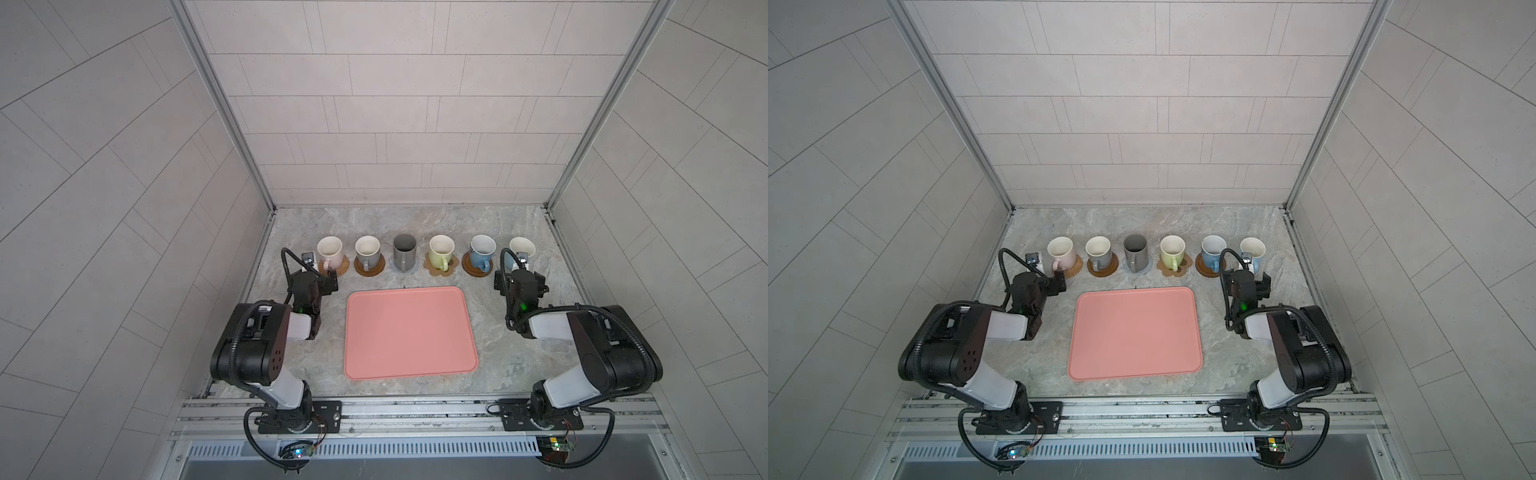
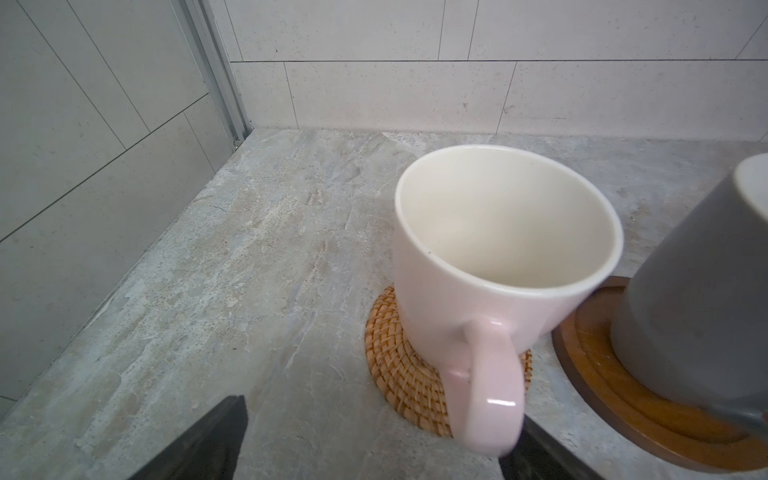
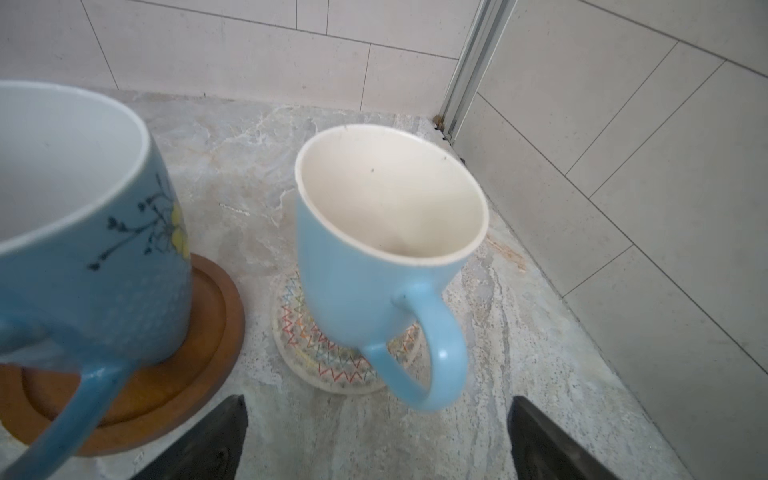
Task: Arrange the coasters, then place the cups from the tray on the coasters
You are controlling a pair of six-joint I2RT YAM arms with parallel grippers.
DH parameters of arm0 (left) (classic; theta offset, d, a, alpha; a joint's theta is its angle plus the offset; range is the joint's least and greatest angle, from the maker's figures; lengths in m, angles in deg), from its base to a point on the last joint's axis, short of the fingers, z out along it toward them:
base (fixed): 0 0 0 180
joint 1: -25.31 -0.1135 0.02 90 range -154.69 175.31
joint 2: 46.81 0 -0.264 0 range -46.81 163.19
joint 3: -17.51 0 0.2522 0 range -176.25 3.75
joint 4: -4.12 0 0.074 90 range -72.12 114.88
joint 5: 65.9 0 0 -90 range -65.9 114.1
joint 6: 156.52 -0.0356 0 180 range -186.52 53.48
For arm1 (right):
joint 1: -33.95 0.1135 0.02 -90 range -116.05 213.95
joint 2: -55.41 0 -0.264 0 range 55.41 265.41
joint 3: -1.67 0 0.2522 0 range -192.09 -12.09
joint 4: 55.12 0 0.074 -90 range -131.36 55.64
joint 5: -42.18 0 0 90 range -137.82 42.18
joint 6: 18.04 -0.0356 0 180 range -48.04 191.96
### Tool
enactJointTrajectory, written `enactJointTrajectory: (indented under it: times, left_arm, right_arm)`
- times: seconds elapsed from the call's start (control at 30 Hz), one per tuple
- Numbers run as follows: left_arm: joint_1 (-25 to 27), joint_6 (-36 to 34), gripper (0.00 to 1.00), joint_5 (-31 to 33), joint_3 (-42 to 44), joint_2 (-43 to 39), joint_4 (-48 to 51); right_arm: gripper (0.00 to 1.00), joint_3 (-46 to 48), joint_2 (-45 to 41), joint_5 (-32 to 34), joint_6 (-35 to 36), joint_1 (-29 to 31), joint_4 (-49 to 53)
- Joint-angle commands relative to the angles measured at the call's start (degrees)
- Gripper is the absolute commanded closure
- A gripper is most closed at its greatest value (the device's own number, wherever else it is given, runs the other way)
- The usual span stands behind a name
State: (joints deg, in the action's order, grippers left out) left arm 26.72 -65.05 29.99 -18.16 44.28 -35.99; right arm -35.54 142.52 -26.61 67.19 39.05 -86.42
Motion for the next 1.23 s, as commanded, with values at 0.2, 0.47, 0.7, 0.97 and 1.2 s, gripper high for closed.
enactJointTrajectory:
  times: [0.2,0.47,0.7,0.97,1.2]
  left_arm:
    - [-0.14,-0.06,0.00,1.32,-1.03,0.10,1.13]
    - [-0.11,-0.05,0.00,1.22,-0.85,-0.03,0.83]
    - [-0.11,0.00,0.00,1.23,-0.85,-0.03,0.79]
    - [-0.10,0.01,0.00,1.18,-0.85,-0.04,0.81]
    - [-0.10,-0.05,0.00,1.15,-0.85,-0.08,0.79]
  right_arm:
    - [0.01,-0.46,-0.63,0.59,-0.85,-0.27,2.07]
    - [0.00,-0.41,-0.71,0.58,-0.85,-0.29,2.10]
    - [0.01,-0.36,-0.71,0.63,-0.85,-0.31,2.03]
    - [0.01,-0.37,-0.71,0.72,-0.85,-0.29,2.05]
    - [0.00,-1.26,-0.10,0.50,-0.92,-0.40,3.13]
